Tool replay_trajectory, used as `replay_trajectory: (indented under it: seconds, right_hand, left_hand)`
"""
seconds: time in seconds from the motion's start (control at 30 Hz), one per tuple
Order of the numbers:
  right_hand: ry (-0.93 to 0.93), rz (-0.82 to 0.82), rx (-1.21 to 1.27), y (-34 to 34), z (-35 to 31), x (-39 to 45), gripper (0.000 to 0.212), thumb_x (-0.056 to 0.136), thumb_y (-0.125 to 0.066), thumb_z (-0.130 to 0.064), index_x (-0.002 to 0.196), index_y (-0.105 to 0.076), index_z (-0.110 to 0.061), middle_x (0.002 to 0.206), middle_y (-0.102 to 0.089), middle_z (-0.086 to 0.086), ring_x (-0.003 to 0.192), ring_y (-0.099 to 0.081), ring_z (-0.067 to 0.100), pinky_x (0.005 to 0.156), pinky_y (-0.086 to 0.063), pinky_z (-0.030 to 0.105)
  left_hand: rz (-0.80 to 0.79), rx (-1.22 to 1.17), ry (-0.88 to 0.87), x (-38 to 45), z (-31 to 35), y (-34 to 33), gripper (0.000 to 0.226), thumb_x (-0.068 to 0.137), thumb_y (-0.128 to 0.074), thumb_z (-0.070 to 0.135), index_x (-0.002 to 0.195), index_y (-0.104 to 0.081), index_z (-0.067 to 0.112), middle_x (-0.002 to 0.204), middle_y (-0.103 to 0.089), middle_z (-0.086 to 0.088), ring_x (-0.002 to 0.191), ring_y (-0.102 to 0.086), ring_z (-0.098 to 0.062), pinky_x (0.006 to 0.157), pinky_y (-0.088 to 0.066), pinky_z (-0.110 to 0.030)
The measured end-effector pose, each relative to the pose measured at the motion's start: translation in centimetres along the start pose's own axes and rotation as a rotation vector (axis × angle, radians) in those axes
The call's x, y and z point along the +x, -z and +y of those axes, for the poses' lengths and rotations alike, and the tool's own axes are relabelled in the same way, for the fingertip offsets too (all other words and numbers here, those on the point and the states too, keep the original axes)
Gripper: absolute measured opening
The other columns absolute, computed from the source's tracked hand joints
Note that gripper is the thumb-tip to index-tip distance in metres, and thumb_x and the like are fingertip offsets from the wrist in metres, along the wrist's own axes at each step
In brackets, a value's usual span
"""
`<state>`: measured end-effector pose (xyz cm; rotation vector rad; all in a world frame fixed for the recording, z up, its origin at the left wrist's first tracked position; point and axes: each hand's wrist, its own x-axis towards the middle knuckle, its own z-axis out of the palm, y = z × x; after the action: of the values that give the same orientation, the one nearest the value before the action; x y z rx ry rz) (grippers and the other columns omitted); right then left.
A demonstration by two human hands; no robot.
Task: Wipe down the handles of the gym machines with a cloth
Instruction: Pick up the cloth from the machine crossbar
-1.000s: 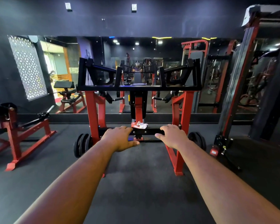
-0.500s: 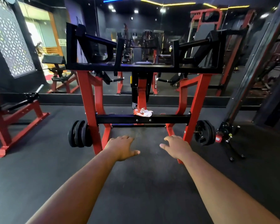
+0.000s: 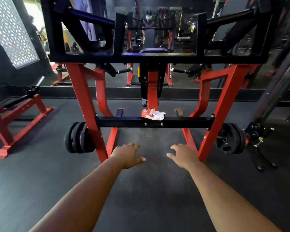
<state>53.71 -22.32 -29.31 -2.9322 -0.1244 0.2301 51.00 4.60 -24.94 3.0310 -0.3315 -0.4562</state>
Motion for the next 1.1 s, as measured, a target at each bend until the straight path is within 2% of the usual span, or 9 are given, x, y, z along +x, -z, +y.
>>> replay_trajectory:
  seconds: [0.37, 0.77, 0.93, 1.1]
  right_hand:
    - [0.036, -0.104, 0.026, -1.0, 3.1, 18.3, 0.044, 0.098, -0.055, -0.053, 0.134, -0.059, -0.026, 0.123, -0.070, -0.001, 0.111, -0.065, 0.023, 0.089, -0.053, 0.036]
    - [0.013, -0.120, -0.026, -2.4, 1.8, 38.4, 0.037, 0.096, -0.055, -0.053, 0.124, -0.063, -0.029, 0.121, -0.071, -0.001, 0.112, -0.065, 0.025, 0.092, -0.053, 0.037]
    - [0.019, -0.073, -0.018, -3.1, 1.5, 45.1, 0.035, 0.095, -0.060, -0.049, 0.124, -0.065, -0.028, 0.119, -0.071, 0.000, 0.113, -0.065, 0.026, 0.086, -0.052, 0.034]
    - [0.093, -0.044, -0.081, -4.0, 1.7, 52.6, 0.030, 0.096, -0.058, -0.041, 0.119, -0.066, -0.023, 0.117, -0.070, 0.006, 0.110, -0.064, 0.030, 0.084, -0.052, 0.037]
  left_hand:
    - [-0.075, -0.063, 0.056, 16.8, -1.5, 0.1, 0.082, 0.095, -0.048, 0.073, 0.160, -0.026, 0.028, 0.165, -0.033, 0.000, 0.148, -0.037, -0.025, 0.117, -0.035, -0.050]
    - [-0.161, -0.116, 0.016, 36.7, -8.2, 1.1, 0.082, 0.095, -0.050, 0.069, 0.161, -0.025, 0.028, 0.166, -0.030, 0.000, 0.148, -0.036, -0.025, 0.119, -0.033, -0.047]
    - [-0.196, -0.131, 0.038, 42.8, -9.8, 1.3, 0.083, 0.094, -0.050, 0.071, 0.161, -0.025, 0.027, 0.165, -0.032, 0.000, 0.148, -0.038, -0.025, 0.119, -0.034, -0.047]
    - [-0.157, -0.183, 0.063, 47.1, -10.2, 0.8, 0.078, 0.093, -0.059, 0.066, 0.155, -0.035, 0.026, 0.157, -0.044, -0.001, 0.139, -0.049, -0.026, 0.111, -0.043, -0.052]
